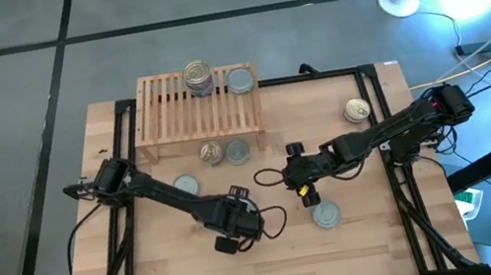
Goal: Stack canned seafood by type on shelf
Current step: Stack the green tuna can on top of the green tuna can on the shelf
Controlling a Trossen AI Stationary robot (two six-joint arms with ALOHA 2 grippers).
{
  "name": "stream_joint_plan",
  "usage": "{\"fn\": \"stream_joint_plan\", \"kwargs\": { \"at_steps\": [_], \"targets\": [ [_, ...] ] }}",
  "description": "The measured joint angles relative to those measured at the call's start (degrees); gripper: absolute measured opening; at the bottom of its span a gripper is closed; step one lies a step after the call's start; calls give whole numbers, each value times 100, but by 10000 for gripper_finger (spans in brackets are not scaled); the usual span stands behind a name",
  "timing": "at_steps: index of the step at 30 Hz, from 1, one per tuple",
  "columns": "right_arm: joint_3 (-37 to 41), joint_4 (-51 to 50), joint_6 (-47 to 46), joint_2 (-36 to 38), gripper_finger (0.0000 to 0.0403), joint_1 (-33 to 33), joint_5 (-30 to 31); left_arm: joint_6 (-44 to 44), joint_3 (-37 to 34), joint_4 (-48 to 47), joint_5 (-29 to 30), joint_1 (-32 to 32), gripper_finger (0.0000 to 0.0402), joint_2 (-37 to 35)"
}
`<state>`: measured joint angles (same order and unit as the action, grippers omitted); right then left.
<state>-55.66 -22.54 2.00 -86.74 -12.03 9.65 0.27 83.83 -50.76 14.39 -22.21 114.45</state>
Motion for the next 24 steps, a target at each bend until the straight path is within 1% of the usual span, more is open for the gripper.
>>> {"fn": "stream_joint_plan", "kwargs": {
  "at_steps": [4, 9, 15, 20, 24],
  "targets": [
    [0, 3, 0, 0, 227, 0, -12, 7, 0, 64, 83, -47, 151, 80],
    [-2, 4, 0, 0, 227, 0, -24, 46, 0, 113, 170, -108, 126, 221],
    [-2, 11, 0, 0, 227, 0, -24, 133, 13, 157, 513, -166, 96, 308],
    [-2, 12, 0, 0, 227, 0, -24, 136, 2, 179, 1058, -177, 63, 334],
    [-2, 26, 0, -43, 227, 0, -26, 133, 0, 197, 1124, -159, 34, 339]
  ]
}}
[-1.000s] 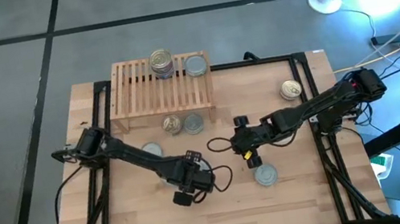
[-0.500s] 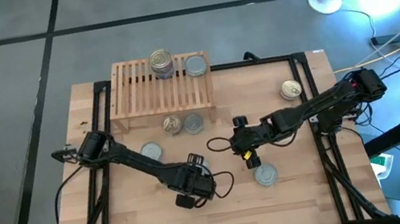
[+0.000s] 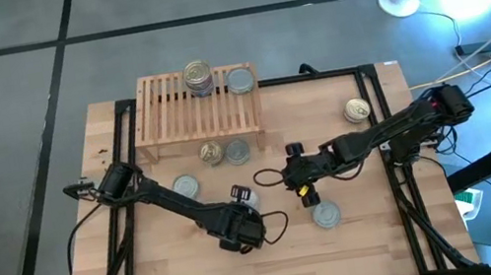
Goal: Stack canned seafood by type on shelf
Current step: Stack the green tuna can on top of the green tuna can on the shelf
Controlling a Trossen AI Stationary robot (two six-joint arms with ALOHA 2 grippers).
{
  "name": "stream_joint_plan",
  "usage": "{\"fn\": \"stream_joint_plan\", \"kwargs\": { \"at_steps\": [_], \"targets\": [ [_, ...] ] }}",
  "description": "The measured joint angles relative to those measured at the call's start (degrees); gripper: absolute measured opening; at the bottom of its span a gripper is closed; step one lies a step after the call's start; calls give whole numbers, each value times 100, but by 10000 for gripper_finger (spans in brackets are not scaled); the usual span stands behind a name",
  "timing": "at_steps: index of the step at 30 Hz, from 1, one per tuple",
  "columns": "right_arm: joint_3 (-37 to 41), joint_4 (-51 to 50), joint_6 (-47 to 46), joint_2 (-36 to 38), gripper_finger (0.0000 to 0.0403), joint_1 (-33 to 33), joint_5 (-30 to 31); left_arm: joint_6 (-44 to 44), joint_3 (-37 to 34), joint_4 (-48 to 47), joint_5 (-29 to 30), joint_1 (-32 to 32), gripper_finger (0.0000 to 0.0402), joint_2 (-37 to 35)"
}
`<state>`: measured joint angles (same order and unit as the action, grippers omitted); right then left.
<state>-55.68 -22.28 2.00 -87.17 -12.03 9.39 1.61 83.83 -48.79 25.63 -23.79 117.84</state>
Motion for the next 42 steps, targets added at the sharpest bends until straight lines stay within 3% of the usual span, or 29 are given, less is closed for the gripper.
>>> {"fn": "stream_joint_plan", "kwargs": {
  "at_steps": [6, 9, 13, 24, 33, 42],
  "targets": [
    [0, 110, 138, -319, 227, -4, -266, 131, 0, 38, 19, 59, 4, 5],
    [0, 314, 273, -431, 227, -125, -65, 131, 0, 45, 24, 90, 3, 5],
    [0, 590, 547, -442, 227, -351, 608, 123, 1, 52, 21, 96, 20, 5],
    [27, 709, 451, -448, 227, -450, 951, 97, 0, 176, 0, 96, 62, 9],
    [913, 2569, 877, -451, 227, -450, 1018, 70, 0, 174, 2, 112, 45, 9],
    [1306, 3606, 1201, -503, 227, -451, 1027, 123, 0, 192, 9, 191, 26, 9]
  ]
}}
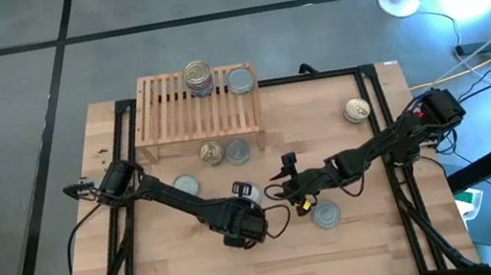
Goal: Stack canned seafood by type on shelf
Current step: Stack the green tuna can on top of the green tuna can on the shelf
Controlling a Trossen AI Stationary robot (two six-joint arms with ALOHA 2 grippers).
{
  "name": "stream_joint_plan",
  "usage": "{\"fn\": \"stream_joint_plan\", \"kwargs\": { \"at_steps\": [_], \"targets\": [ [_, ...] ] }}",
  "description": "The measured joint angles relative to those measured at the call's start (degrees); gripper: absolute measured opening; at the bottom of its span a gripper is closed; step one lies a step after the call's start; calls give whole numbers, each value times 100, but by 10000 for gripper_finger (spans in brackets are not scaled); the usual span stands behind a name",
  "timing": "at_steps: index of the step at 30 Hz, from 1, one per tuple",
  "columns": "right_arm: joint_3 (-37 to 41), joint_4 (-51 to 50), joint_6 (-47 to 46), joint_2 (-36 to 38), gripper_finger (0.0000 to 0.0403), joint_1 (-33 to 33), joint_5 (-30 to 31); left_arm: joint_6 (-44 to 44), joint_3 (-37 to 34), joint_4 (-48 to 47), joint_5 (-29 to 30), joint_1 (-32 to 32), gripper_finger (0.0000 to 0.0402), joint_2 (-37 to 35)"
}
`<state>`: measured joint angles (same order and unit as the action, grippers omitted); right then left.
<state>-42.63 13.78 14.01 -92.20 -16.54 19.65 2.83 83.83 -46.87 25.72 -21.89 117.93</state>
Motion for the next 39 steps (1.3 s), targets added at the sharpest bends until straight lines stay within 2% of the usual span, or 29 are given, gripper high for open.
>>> {"fn": "stream_joint_plan", "kwargs": {
  "at_steps": [8, 15, 26, 39],
  "targets": [
    [19, 74, 2, -145, 227, 1, 25, -19, 0, 16, 4, 56, 4, 0],
    [19, 788, 430, -714, 227, -1, -91, -147, 0, -5, 11, 67, 2, 0],
    [19, 1009, 790, -793, 227, 1, -272, -147, 1, 6, -12, 205, 1, -26],
    [17, 1039, 1802, -1201, 227, 1, 218, -147, 0, 362, -13, 264, 0, -46]
  ]
}}
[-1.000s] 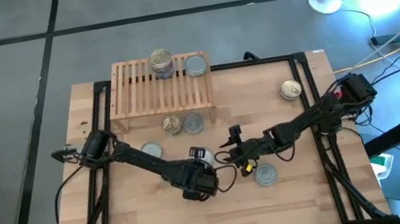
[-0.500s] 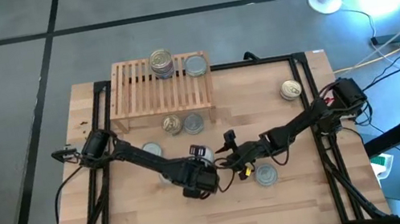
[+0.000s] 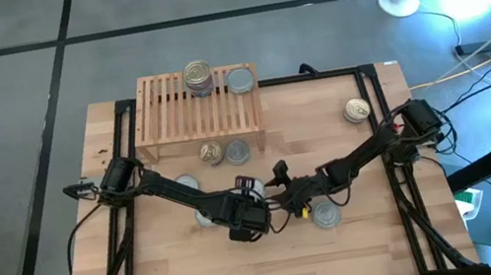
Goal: Stack canned seafood by type on shelf
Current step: Stack the green tuna can on top of the green tuna can on the shelf
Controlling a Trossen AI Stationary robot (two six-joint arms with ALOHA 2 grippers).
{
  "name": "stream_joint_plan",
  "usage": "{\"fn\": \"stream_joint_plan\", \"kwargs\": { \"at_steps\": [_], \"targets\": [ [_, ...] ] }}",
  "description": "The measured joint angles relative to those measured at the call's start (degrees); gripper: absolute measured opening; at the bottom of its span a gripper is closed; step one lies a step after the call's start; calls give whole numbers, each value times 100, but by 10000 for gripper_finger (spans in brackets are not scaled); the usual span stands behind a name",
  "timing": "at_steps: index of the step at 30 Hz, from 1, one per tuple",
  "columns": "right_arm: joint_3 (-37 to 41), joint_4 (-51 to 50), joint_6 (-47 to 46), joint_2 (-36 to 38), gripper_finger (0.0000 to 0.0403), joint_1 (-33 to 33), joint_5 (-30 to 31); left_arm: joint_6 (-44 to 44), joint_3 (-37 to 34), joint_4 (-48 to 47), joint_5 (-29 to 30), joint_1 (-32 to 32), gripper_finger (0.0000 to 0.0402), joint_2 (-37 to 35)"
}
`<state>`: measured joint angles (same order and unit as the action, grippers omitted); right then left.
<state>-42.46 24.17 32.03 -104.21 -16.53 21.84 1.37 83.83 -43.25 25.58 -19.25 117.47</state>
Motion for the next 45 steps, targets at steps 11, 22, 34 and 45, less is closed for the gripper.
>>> {"fn": "stream_joint_plan", "kwargs": {
  "at_steps": [11, 22, 34, 45],
  "targets": [
    [-2, 195, 609, -45, 227, -393, 519, 20, 5, 97, -2, 101, 0, -9],
    [-7, 269, 579, -45, 227, -536, 1211, 26, 15, 404, -132, 232, 0, -280],
    [-4, 237, 225, -45, 227, -785, 1067, 26, 17, 522, -278, 337, 0, -280],
    [-2, 273, 54, -45, 227, -787, 1323, 24, 22, 585, -316, 436, 0, -282]
  ]
}}
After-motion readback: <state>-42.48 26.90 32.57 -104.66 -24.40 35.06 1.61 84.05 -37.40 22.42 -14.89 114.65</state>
